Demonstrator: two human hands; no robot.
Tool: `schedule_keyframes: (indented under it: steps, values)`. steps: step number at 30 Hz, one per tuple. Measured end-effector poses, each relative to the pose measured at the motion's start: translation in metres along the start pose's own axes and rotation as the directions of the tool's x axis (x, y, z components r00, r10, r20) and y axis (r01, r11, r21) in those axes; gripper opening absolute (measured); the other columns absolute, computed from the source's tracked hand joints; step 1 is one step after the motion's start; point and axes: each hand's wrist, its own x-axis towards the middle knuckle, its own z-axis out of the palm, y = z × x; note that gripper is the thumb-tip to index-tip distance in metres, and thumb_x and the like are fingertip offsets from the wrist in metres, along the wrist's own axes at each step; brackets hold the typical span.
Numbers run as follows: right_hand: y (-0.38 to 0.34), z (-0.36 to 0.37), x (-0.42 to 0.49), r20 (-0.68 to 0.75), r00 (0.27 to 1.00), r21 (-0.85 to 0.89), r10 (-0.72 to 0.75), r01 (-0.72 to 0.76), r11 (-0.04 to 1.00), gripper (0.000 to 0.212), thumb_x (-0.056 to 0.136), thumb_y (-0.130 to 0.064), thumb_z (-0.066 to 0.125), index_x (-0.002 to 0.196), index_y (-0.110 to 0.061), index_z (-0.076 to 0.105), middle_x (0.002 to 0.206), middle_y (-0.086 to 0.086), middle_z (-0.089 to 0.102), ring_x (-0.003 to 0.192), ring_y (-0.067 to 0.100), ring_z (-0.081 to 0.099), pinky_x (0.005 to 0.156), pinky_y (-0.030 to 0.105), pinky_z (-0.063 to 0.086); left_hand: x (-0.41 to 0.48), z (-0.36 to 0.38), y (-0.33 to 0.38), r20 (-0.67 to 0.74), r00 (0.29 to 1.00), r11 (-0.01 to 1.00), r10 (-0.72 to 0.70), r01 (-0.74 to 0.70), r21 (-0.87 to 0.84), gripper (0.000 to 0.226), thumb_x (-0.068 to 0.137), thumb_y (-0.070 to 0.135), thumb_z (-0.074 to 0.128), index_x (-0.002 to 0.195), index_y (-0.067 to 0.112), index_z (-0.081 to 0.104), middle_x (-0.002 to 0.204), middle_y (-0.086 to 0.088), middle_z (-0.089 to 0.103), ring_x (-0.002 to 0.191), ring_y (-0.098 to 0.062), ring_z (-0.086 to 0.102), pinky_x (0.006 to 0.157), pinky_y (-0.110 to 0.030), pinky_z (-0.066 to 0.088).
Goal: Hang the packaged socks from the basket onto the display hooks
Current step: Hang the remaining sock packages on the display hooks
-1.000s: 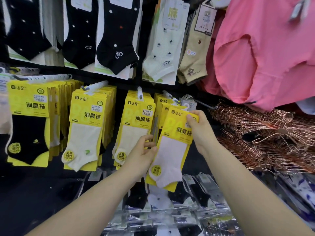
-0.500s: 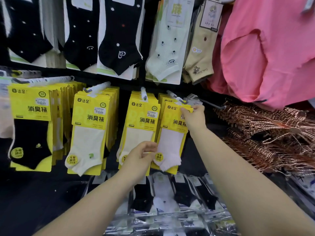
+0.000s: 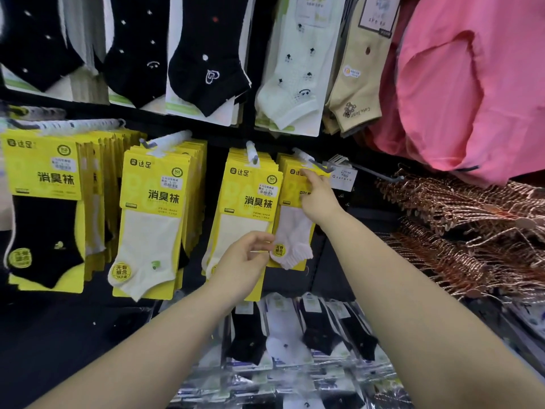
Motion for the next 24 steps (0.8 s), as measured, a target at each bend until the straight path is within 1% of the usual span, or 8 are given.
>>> schedule_keyframes:
  steps: [3,5,8,11,14,16,19,24]
  values:
    - [-0.003,0.0,-0.008,0.019,0.998,0.102,0.053,-0.055,0.993,0.058,0.092,0.003,0.043,0.143,-0.023,0.036,0.147,0.011,0.031,0.121,0.03,0.046,0.093,0.039,0.048,-0.002,-0.003,0.005,0.004,1.0,1.0,0.02,-0.02,0.007,0.029,0.096,0.002,0.044,0.117,0.017,0.057,0.116,-0.002,0.062,0.098,-0.01,0.056,0.06,-0.002,0.043]
    - [-0.005,-0.001,-0.022,0.022,0.997,0.187,0.072,-0.075,0.98,0.053,0.092,-0.001,0.047,0.14,-0.021,0.038,0.144,0.009,0.036,0.108,0.024,0.051,0.075,0.028,0.049,-0.005,-0.004,0.008,0.002,1.0,1.0,0.027,-0.027,0.006,0.029,0.096,0.002,0.044,0.119,0.015,0.056,0.117,-0.003,0.062,0.101,-0.012,0.056,0.059,-0.002,0.042]
    - [-0.009,-0.005,-0.051,0.072,0.993,0.297,0.096,-0.113,0.948,0.045,0.093,-0.009,0.055,0.135,-0.017,0.044,0.133,0.006,0.046,0.104,0.015,0.046,0.077,0.023,0.038,-0.016,-0.006,0.014,-0.004,1.0,1.0,0.028,-0.028,0.009,0.029,0.096,0.002,0.045,0.12,0.014,0.057,0.117,-0.005,0.062,0.104,-0.013,0.055,0.062,-0.004,0.043]
    - [-0.016,-0.009,-0.086,0.171,0.978,0.355,0.122,-0.177,0.918,0.035,0.094,-0.013,0.056,0.128,-0.015,0.05,0.122,0.006,0.052,0.098,0.013,0.048,0.066,0.018,0.038,-0.034,-0.013,0.017,-0.017,1.0,1.0,0.024,-0.024,0.003,0.028,0.096,0.001,0.045,0.115,0.017,0.058,0.115,-0.004,0.062,0.104,-0.013,0.056,0.066,-0.003,0.044]
    - [-0.021,-0.003,-0.121,0.259,0.958,0.365,0.123,-0.215,0.906,0.03,0.093,-0.016,0.057,0.123,-0.014,0.054,0.117,0.005,0.055,0.096,0.014,0.052,0.07,0.02,0.041,-0.06,-0.027,0.013,-0.007,1.0,1.0,-0.004,0.005,0.025,0.025,0.095,0.001,0.048,0.111,0.016,0.059,0.112,-0.007,0.064,0.103,-0.015,0.056,0.08,-0.017,0.044]
    - [-0.024,0.007,-0.144,0.318,0.941,0.346,0.12,-0.233,0.909,0.026,0.092,-0.017,0.059,0.117,-0.016,0.058,0.118,0.005,0.057,0.101,0.016,0.054,0.08,0.025,0.043,-0.081,-0.042,0.002,0.021,0.999,0.997,-0.039,0.037,0.061,0.024,0.095,-0.001,0.048,0.113,0.011,0.06,0.112,-0.009,0.065,0.103,-0.015,0.058,0.088,-0.022,0.044]
    - [-0.028,0.03,-0.178,0.421,0.9,0.335,0.108,-0.266,0.904,0.017,0.091,-0.018,0.06,0.108,-0.021,0.059,0.108,0.003,0.058,0.099,0.016,0.055,0.085,0.028,0.04,-0.121,-0.069,-0.023,0.082,0.992,0.984,-0.099,0.086,0.155,0.023,0.095,0.0,0.048,0.111,0.009,0.061,0.111,-0.006,0.065,0.103,-0.012,0.059,0.077,-0.003,0.043]
    - [-0.032,0.084,-0.229,0.589,0.803,0.29,0.094,-0.318,0.903,0.01,0.091,-0.014,0.06,0.096,-0.022,0.061,0.099,0.006,0.061,0.092,0.017,0.056,0.077,0.026,0.043,-0.183,-0.127,-0.075,0.143,0.952,0.935,-0.27,0.224,0.274,0.018,0.095,0.004,0.052,0.105,0.014,0.064,0.11,-0.003,0.067,0.103,-0.016,0.061,0.081,-0.015,0.047]
